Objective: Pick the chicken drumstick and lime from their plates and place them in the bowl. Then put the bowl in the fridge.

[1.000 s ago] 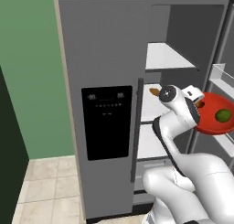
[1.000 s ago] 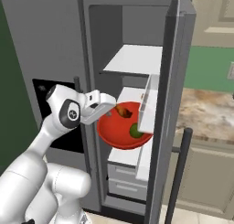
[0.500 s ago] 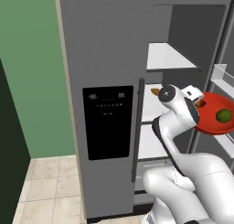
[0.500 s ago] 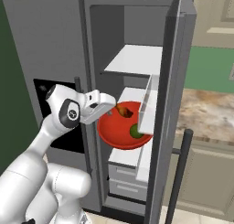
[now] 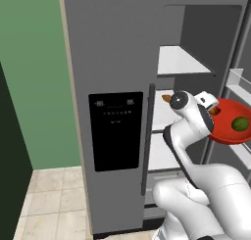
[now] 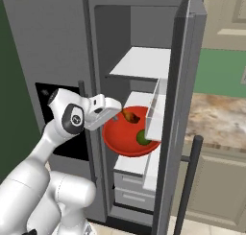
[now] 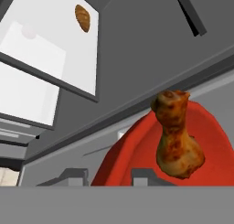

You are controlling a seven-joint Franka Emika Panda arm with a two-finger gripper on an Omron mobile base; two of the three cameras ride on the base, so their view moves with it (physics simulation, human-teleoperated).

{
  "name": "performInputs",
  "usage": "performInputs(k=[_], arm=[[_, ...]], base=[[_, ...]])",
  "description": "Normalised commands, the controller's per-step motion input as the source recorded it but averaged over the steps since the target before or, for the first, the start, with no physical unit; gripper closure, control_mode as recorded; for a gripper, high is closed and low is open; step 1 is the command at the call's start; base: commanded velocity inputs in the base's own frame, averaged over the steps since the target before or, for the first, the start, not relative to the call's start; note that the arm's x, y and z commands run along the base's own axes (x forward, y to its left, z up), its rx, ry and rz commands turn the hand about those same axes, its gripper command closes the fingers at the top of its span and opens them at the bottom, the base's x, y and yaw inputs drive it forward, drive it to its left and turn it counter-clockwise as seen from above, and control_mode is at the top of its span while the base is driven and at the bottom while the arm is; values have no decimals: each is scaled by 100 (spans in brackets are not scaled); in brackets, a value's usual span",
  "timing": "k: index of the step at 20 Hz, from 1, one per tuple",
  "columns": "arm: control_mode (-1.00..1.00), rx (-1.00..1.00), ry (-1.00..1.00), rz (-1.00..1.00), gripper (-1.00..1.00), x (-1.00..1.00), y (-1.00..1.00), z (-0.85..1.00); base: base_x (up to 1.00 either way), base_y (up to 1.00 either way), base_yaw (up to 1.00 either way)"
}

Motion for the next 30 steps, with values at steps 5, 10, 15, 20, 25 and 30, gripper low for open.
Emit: performInputs(k=[5,10,15,20,25,30], arm=[[100,0,0,0,100,0,0,0],[100,0,0,0,100,0,0,0],[-100,0,0,0,100,0,0,0],[-100,0,0,0,100,0,0,0],[-100,0,0,0,100,-2,0,0],[-100,0,6,3,100,-11,9,-1]], base=[[0,0,0],[0,0,0],[0,0,0],[0,0,0],[0,0,0],[0,0,0]])
